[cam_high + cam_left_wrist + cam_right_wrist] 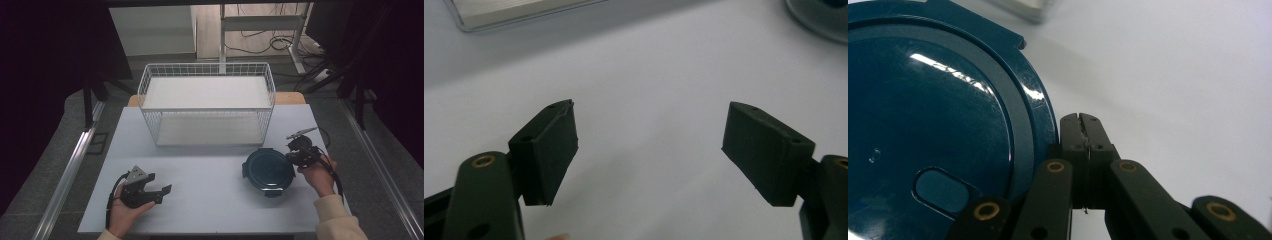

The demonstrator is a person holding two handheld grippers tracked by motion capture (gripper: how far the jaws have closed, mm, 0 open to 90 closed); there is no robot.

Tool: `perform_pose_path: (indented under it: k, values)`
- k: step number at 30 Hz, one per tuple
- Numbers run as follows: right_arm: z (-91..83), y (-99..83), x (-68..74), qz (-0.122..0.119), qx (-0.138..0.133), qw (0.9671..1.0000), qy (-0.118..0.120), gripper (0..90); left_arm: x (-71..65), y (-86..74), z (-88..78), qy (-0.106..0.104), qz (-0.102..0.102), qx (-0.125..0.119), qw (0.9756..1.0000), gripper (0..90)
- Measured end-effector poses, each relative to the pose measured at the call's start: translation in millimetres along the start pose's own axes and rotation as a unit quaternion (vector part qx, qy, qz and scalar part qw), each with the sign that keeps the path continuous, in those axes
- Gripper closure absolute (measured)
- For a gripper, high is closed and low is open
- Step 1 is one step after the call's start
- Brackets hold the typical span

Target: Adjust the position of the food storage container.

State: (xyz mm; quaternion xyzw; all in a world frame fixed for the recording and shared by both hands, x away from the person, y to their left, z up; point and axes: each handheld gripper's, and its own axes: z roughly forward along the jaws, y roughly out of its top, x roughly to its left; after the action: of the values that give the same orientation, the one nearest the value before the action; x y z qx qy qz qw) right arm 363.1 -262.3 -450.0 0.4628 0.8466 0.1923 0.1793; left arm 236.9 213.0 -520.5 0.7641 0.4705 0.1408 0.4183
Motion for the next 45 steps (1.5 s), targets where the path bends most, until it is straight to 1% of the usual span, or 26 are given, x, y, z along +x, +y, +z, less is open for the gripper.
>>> perform_pose_path:
  k: [4, 6, 7, 9, 10, 11, 12, 13, 14, 16, 18, 20, 21, 22, 23, 24, 25, 28, 29, 30, 31, 32, 34, 37, 38, 45]
  values:
    - [-0.4, 3.3, 25.5, -0.019, 0.000, 0.9997, 0.014, 90.0, -1.0, 0.0, -0.1, 0.000, 0.000, 0.000, 1.0000, 21.2]
    - [-0.2, 3.5, 32.4, -0.025, -0.005, 0.9995, 0.021, 90.0, -1.8, 0.1, -1.0, 0.000, 0.002, -0.001, 1.0000, 21.2]
    - [-0.1, 3.4, 32.7, -0.027, -0.007, 0.9994, 0.022, 90.0, -2.0, 0.0, -1.6, 0.000, 0.001, -0.002, 1.0000, 21.2]
    - [0.7, 1.7, 28.8, -0.023, -0.014, 0.9990, 0.037, 90.0, -1.2, -0.4, -2.3, 0.001, 0.001, -0.002, 1.0000, 21.2]
    - [1.3, -0.7, 24.4, -0.013, -0.021, 0.9982, 0.055, 90.0, -0.7, -0.6, -2.4, 0.001, 0.000, -0.002, 1.0000, 21.2]
    - [0.9, -3.8, 21.4, -0.011, -0.028, 0.9980, 0.055, 90.0, -0.2, -0.7, -2.5, 0.002, 0.000, -0.002, 1.0000, 21.2]
    - [0.9, -3.8, 21.4, -0.011, -0.028, 0.9980, 0.055, 90.0, 0.6, -0.8, -2.6, 0.002, 0.000, -0.002, 1.0000, 21.2]
    - [0.1, -6.5, 19.8, -0.014, -0.030, 0.9983, 0.047, 90.0, 1.3, -1.0, -2.6, 0.002, -0.001, -0.002, 1.0000, 21.2]
    - [-1.5, -11.0, 17.2, -0.016, -0.035, 0.9982, 0.046, 90.0, 1.7, -1.0, -2.5, 0.002, -0.001, -0.002, 1.0000, 21.2]
    - [-3.8, -19.2, 12.8, -0.007, -0.040, 0.9981, 0.047, 89.9, 2.3, -0.8, -1.8, 0.000, 0.001, -0.001, 1.0000, 21.3]
    - [-5.6, -30.8, 7.4, 0.007, -0.035, 0.9984, 0.045, 89.9, 2.5, -0.1, -1.0, -0.002, 0.004, 0.001, 1.0000, 21.3]
    - [-6.5, -39.3, 5.6, 0.013, -0.029, 0.9985, 0.045, 89.9, 2.4, 0.6, -0.1, -0.004, 0.007, 0.002, 1.0000, 21.3]
    - [-8.2, -46.7, 7.5, 0.016, -0.025, 0.9983, 0.049, 89.9, 2.3, 0.7, 0.2, -0.005, 0.009, 0.002, 0.9999, 21.2]
    - [-8.2, -46.7, 7.5, 0.016, -0.025, 0.9983, 0.049, 89.9, 2.0, 0.5, 0.4, -0.006, 0.010, 0.003, 0.9999, 21.2]
    - [-10.0, -51.5, 12.7, 0.009, -0.024, 0.9982, 0.054, 89.9, 1.8, 0.1, 0.5, -0.006, 0.011, 0.004, 0.9999, 21.3]
    - [-10.8, -52.8, 15.9, 0.006, -0.025, 0.9980, 0.057, 89.9, 1.5, -0.4, 0.6, -0.006, 0.011, 0.003, 0.9999, 21.3]
    - [-10.8, -52.8, 15.9, 0.006, -0.025, 0.9980, 0.057, 89.9, 1.4, -0.6, 0.2, -0.006, 0.011, 0.004, 0.9999, 21.3]
    - [-12.5, -54.2, 24.4, 0.000, -0.025, 0.9976, 0.064, 89.9, 1.0, -0.8, -1.4, -0.004, 0.009, 0.001, 0.9999, 21.3]
    - [-12.8, -54.0, 27.2, -0.004, -0.023, 0.9983, 0.054, 89.9, 1.0, -0.8, -1.6, -0.004, 0.009, 0.001, 1.0000, 21.3]
    - [-12.8, -53.7, 28.3, -0.006, -0.022, 0.9985, 0.050, 89.9, 0.9, -0.8, -1.6, -0.004, 0.009, 0.001, 1.0000, 21.3]
    - [-12.9, -53.7, 28.4, -0.004, -0.021, 0.9985, 0.050, 89.9, 0.8, -0.8, -1.4, -0.003, 0.009, 0.001, 1.0000, 21.3]
    - [-12.3, -54.2, 27.2, 0.006, -0.021, 0.9982, 0.055, 90.0, 0.6, -0.8, -0.8, -0.002, 0.009, 0.002, 1.0000, 21.3]
    - [-11.6, -54.4, 27.0, 0.009, -0.020, 0.9981, 0.058, 90.0, 0.5, -0.7, -0.4, -0.002, 0.009, 0.003, 1.0000, 21.3]
    - [-8.3, -54.1, 31.1, 0.000, -0.011, 0.9986, 0.052, 90.0, 0.6, -0.4, 0.1, -0.001, 0.009, 0.003, 1.0000, 21.3]
    - [-6.7, -53.7, 32.8, -0.001, -0.009, 0.9984, 0.055, 90.0, 0.7, -0.4, 0.1, 0.000, 0.008, 0.003, 1.0000, 21.3]
    - [-2.6, -44.9, 45.0, -0.026, -0.017, 0.9979, 0.057, 90.0, 0.4, -0.6, -0.8, 0.000, 0.007, 0.002, 1.0000, 21.4]
